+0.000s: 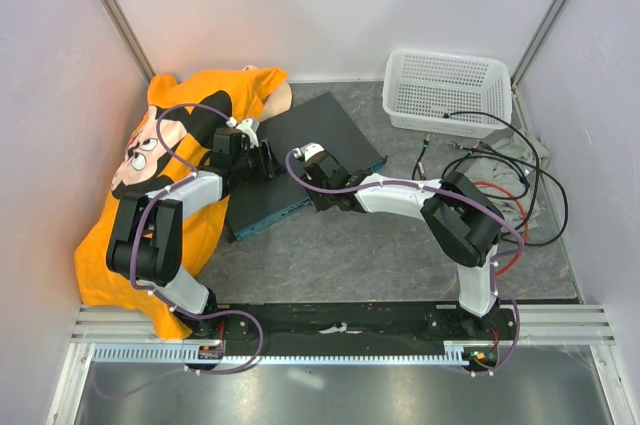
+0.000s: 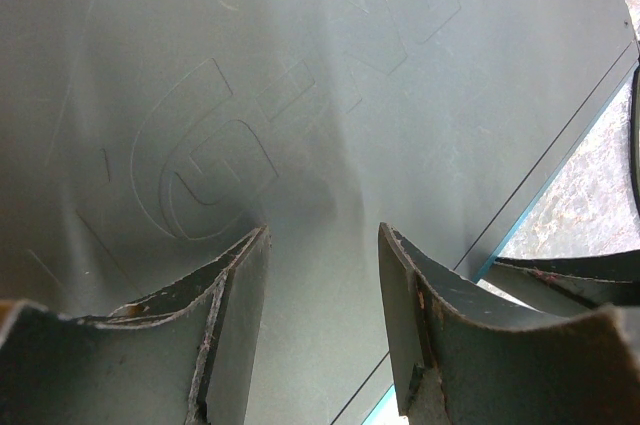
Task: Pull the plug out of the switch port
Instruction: Adjust the switch port at the center of the board.
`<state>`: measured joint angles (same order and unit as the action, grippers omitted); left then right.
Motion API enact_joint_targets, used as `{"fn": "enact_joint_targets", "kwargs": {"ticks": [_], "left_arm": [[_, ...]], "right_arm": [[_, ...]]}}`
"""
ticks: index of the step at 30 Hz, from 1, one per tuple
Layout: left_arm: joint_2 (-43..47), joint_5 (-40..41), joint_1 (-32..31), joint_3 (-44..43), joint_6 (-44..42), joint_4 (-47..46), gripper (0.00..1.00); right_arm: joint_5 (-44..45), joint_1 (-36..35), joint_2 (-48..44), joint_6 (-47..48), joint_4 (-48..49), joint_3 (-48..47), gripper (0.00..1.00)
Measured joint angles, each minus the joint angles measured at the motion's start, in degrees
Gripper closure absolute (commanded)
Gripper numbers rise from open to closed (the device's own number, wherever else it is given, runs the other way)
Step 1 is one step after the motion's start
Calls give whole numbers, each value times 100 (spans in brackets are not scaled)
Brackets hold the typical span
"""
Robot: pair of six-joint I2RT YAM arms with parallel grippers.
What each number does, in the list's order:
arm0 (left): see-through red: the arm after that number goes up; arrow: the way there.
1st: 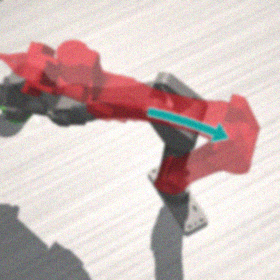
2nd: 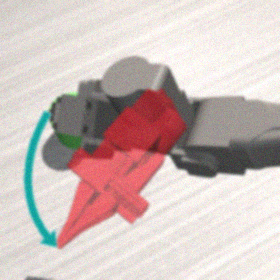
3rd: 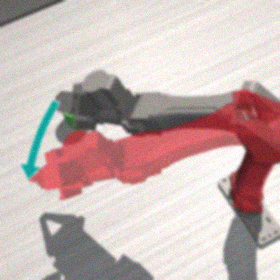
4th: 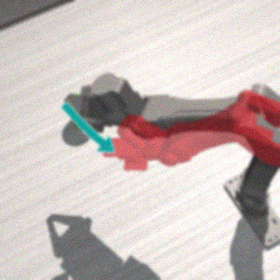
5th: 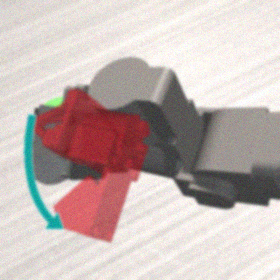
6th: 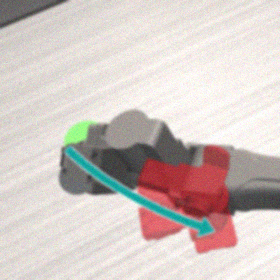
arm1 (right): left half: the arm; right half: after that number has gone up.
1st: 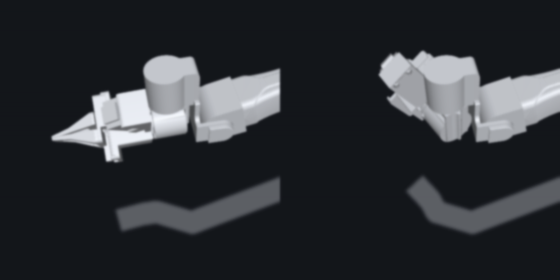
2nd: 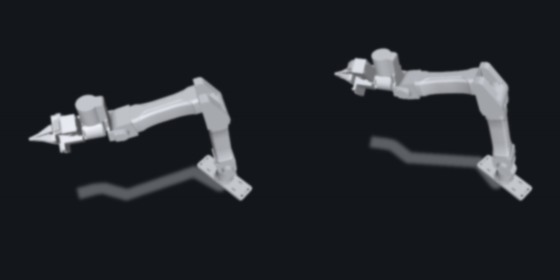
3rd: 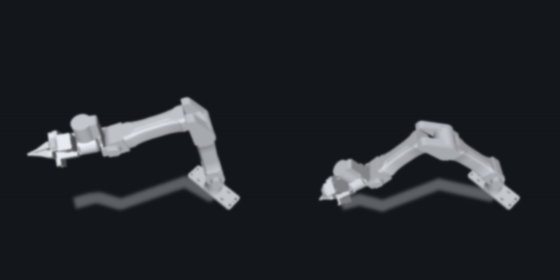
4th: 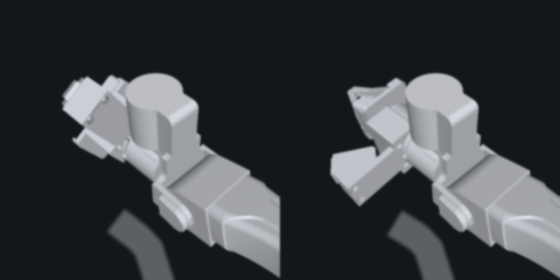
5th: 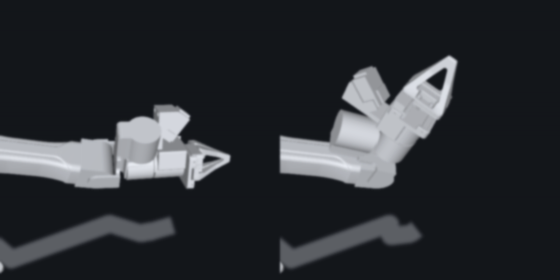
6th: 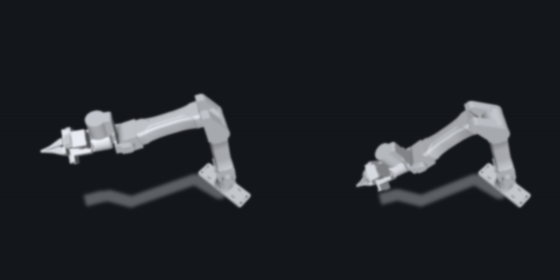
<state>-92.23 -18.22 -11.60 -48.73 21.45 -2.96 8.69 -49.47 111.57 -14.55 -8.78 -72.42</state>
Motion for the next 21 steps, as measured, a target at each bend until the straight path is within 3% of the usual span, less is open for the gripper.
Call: {"fn": "enact_joint_targets", "kwargs": {"ticks": [15, 21], "left_arm": [[-173, -90, 0, -144, 4, -46, 44], [-234, -118, 0, -214, 4, -33, 44]], "right_arm": [[208, -107, -4, -26, -9, 11, 99], [-4, -146, -262, -83, 415, 507, 100]]}}
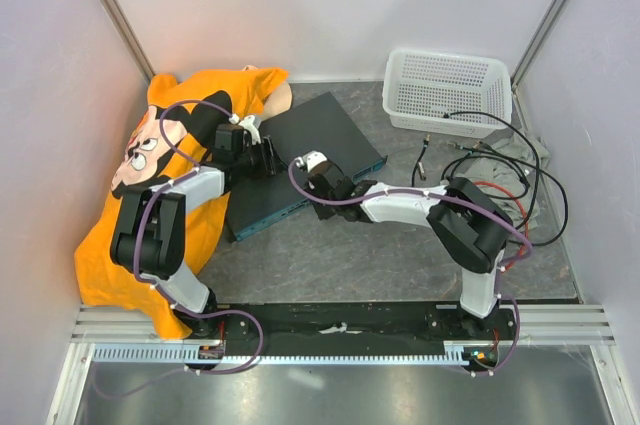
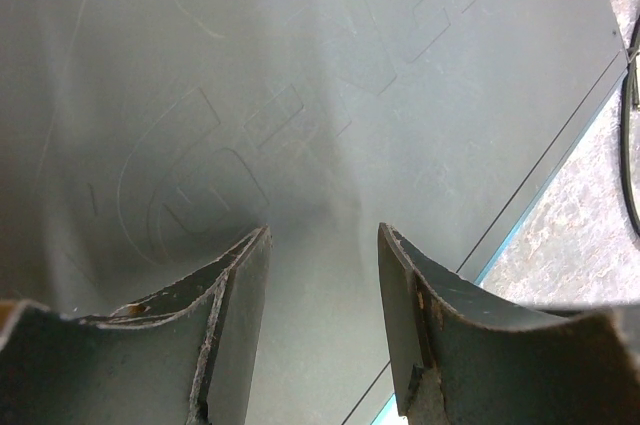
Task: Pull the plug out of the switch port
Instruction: Adjust the switch port at the center of the board.
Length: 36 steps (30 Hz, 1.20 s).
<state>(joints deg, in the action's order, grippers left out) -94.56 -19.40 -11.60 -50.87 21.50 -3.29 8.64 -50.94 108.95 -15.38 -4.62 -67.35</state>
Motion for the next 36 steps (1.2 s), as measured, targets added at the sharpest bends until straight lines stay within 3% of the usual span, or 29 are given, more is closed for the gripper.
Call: {"fn": "enact_joint_targets", "kwargs": {"ticks": [9, 13, 26, 36], "left_arm": [[-216, -28, -7, -236, 0, 13, 45], [-249, -39, -7, -275, 0, 13, 45], [-254, -52, -7, -275, 2, 11, 45], [-249, -50, -7, -262, 2, -7, 45]], "right_arm": [[-337, -140, -785, 44, 20, 892, 100], [-236, -140, -1062, 149, 105, 938, 66], [304, -140, -511, 389, 428, 219, 69], [468, -138, -151, 411, 417, -138, 64]]}}
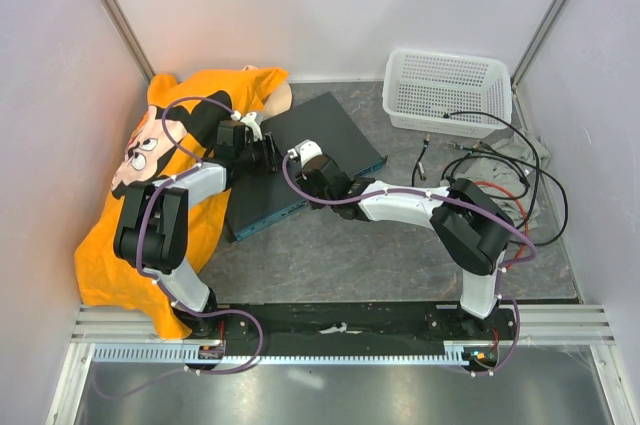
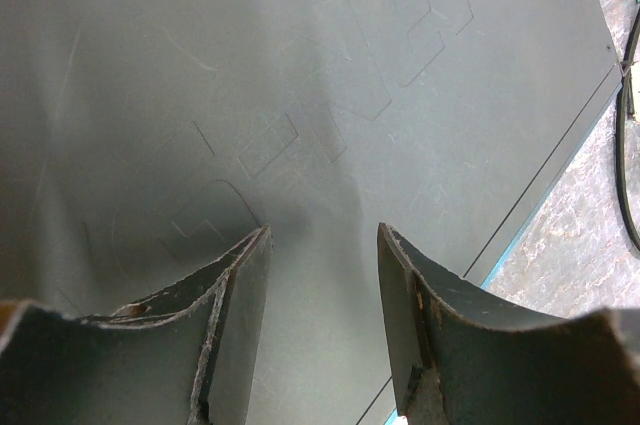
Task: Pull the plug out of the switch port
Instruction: Adjust the switch port at the center of the board.
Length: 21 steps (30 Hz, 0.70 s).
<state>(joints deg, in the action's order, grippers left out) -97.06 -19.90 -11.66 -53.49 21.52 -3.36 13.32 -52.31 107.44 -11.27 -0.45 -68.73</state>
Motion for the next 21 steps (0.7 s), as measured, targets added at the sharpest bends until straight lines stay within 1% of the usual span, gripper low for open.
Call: {"fn": "enact_joint_targets", "kwargs": {"ticks": [3, 4, 6, 21], "left_arm": [[0, -2, 0, 0, 0, 0, 44], [0, -2, 0, 0, 0, 0, 45], [0, -2, 0, 0, 0, 0, 45], [0, -4, 0, 0, 0, 0, 44]], "right_arm": [[31, 4, 0, -48, -83, 0, 62], [33, 4, 0, -57, -98, 0, 60], [35, 4, 0, -94, -146, 0, 50], [55, 66, 0, -280, -334, 2, 53]]}}
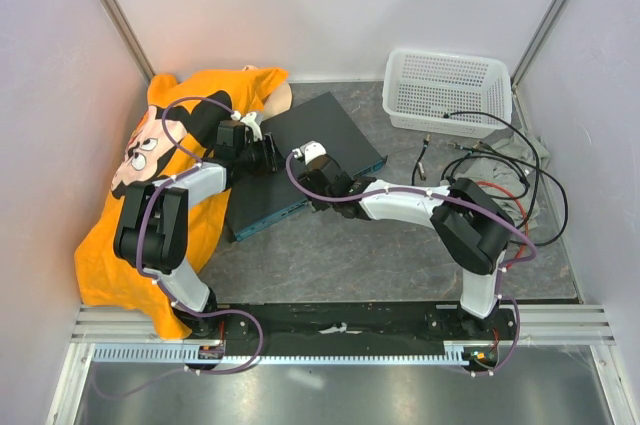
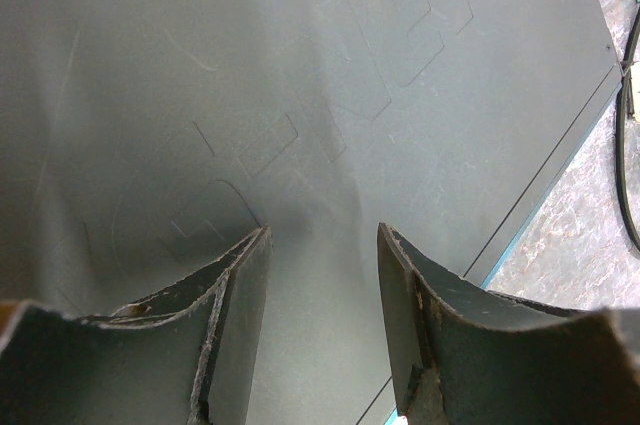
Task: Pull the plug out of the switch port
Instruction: Adjust the switch port at the center of the board.
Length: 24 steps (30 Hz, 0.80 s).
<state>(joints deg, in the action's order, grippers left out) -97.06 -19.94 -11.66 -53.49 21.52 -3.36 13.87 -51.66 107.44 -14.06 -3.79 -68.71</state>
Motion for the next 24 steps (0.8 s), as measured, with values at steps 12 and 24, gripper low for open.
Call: {"fn": "enact_joint_targets", "kwargs": {"ticks": [12, 24], "left_arm": [[0, 0, 0, -2, 0, 0, 45], [0, 0, 0, -2, 0, 2, 45]], "right_arm": [[-7, 55, 33, -79, -96, 57, 52], [-31, 55, 195, -76, -46, 31, 50]]}}
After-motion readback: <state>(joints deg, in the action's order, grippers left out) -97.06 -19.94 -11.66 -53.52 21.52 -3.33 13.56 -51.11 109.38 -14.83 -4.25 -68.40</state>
